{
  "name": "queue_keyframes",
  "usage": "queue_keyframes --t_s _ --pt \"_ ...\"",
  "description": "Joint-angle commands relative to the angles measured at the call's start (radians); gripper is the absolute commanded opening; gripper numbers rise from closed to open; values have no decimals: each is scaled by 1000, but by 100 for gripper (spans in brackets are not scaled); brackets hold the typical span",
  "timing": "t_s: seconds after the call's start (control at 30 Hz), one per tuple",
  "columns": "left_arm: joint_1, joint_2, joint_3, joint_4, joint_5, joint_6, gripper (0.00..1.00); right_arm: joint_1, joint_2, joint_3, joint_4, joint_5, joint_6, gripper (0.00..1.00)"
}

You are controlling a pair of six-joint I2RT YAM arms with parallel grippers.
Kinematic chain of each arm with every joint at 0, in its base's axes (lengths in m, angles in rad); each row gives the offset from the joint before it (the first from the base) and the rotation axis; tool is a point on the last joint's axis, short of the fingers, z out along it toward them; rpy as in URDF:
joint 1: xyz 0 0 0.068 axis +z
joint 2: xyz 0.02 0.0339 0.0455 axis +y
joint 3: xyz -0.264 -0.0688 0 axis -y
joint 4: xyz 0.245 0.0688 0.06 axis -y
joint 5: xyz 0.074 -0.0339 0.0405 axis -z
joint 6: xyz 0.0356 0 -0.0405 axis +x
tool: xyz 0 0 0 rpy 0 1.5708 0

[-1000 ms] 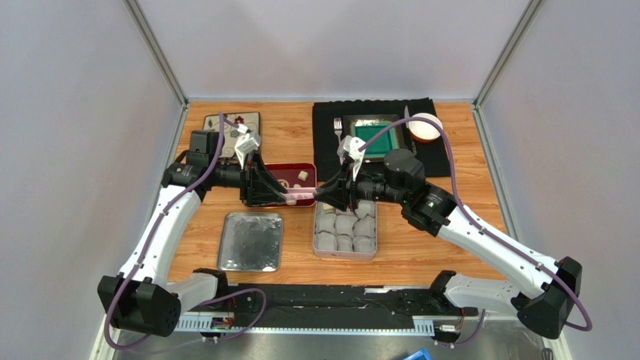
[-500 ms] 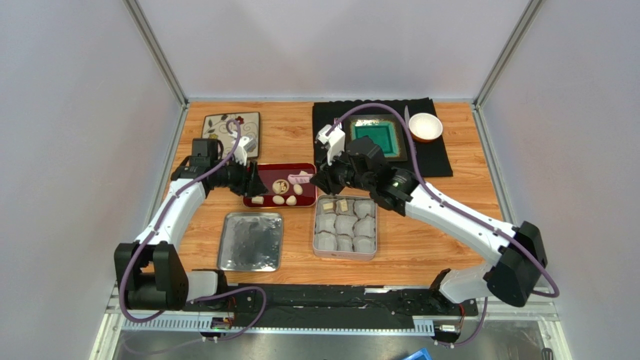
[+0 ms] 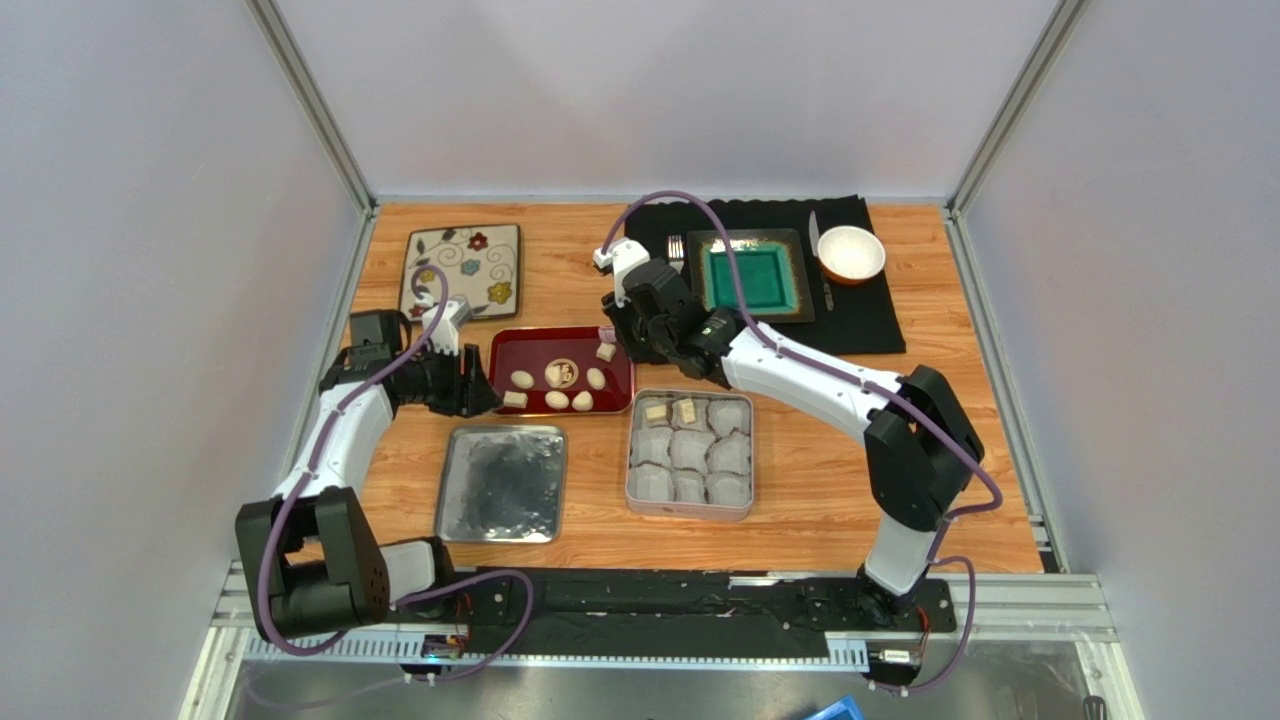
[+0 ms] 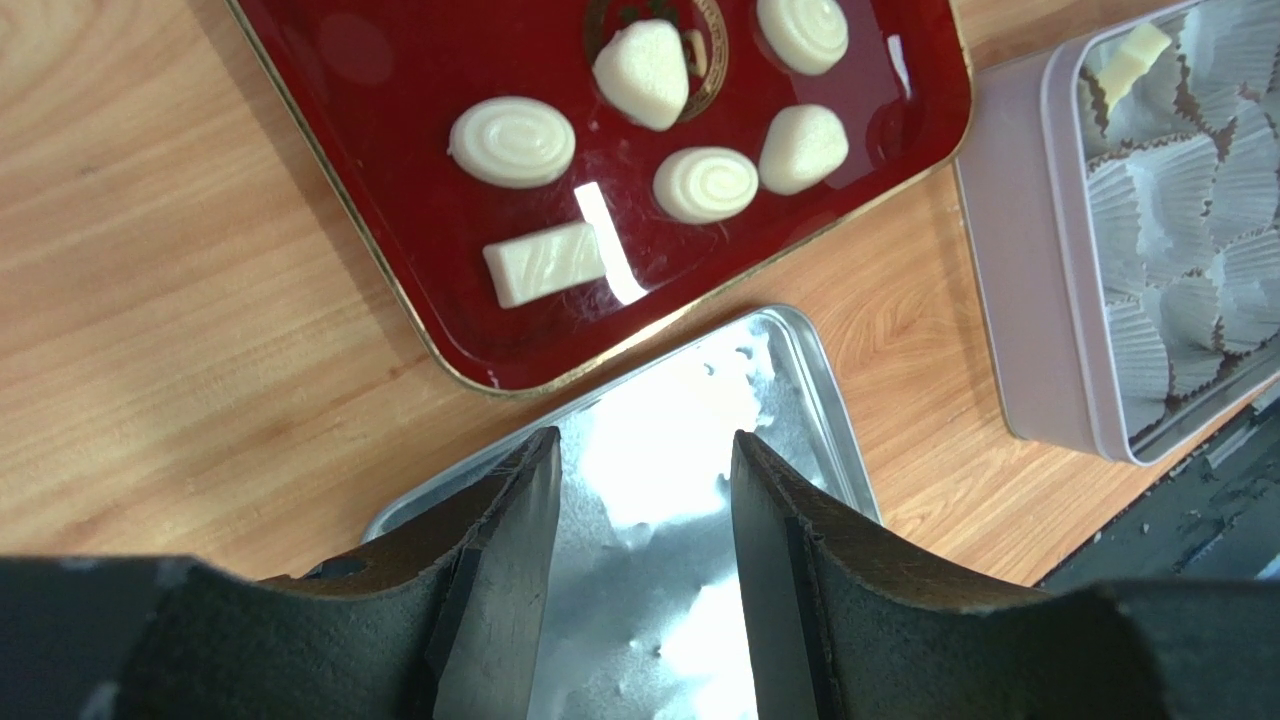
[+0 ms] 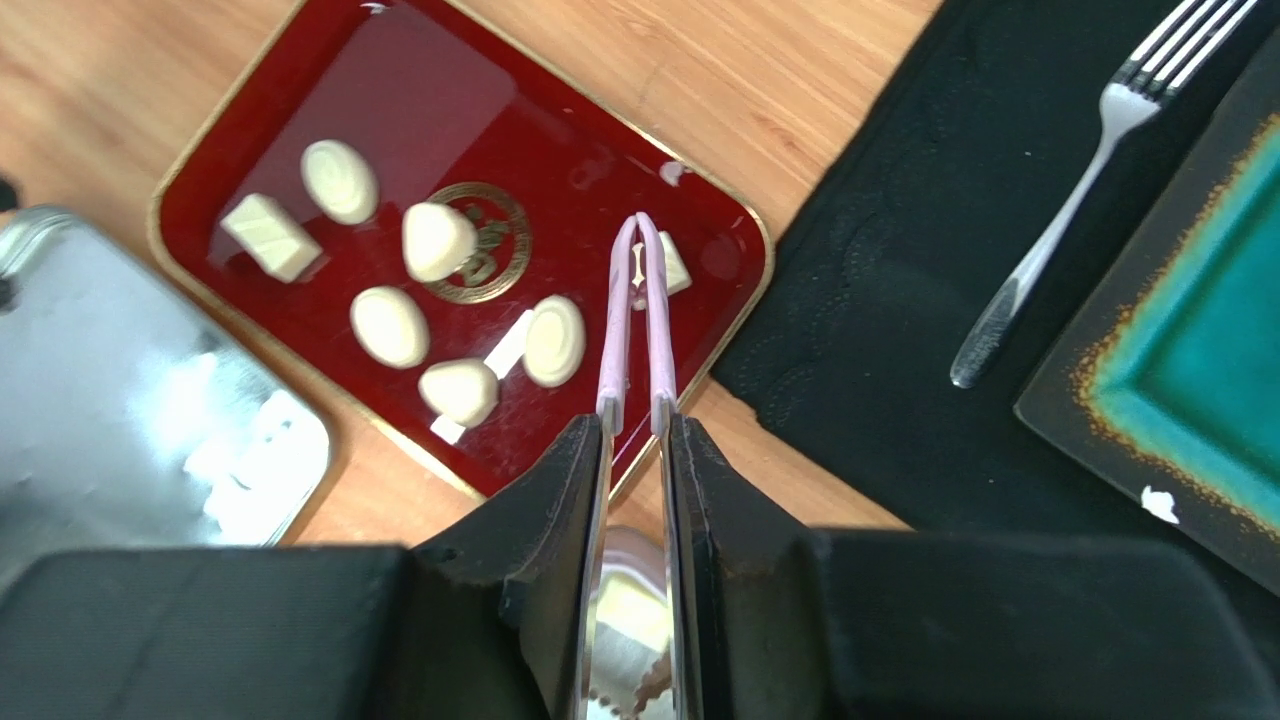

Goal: Pack the chocolate
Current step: Move the plate to the center of the board.

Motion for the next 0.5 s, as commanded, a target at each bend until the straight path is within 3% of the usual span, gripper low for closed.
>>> queue_keyframes --t_s 0.0,0.47 --pt "21 -21 -27 27 21 40 54 -2 32 79 30 84 9 12" --pt "26 -41 -36 24 48 43 54 -2 69 99 42 60 38 32"
